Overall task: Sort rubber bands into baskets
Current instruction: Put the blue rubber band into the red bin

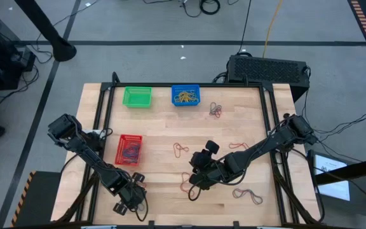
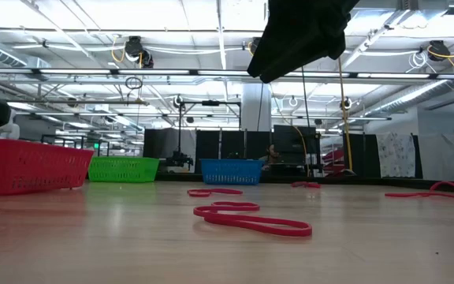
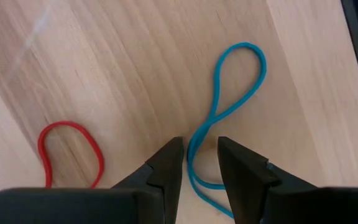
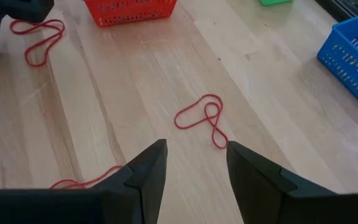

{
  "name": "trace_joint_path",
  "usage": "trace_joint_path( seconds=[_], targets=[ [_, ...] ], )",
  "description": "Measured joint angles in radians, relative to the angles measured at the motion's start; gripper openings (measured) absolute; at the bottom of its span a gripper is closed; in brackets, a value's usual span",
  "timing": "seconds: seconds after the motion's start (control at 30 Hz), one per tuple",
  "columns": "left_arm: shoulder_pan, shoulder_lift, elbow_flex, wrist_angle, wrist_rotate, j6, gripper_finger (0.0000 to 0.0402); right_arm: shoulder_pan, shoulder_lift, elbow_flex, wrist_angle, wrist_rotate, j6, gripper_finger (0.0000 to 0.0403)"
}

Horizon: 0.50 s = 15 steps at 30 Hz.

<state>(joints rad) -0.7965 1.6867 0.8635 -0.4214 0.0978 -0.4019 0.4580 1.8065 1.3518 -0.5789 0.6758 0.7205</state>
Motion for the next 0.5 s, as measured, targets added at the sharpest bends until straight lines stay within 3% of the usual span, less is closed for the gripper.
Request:
trace_joint_path(
  seconds=[0.1, 0.27, 0.5],
  targets=[
    [-0.008, 0.001, 0.0, -0.003, -0.007, 0.026, 0.009, 0.0, 0.0, 0.0, 0.0, 0.001, -0.003, 0.016],
    [-0.01, 0.001, 0.0, -0.004, -0.024, 0.043, 0.0013, 0.0, 0.0, 0.0, 0.0, 0.002, -0.007, 0.016],
    [-0.011, -0.028, 0.042, -0.05, -0.018, 0.106, 0.0003, 0.0, 0.0, 0.0, 0.0, 0.0, 0.004, 0.016]
  ],
)
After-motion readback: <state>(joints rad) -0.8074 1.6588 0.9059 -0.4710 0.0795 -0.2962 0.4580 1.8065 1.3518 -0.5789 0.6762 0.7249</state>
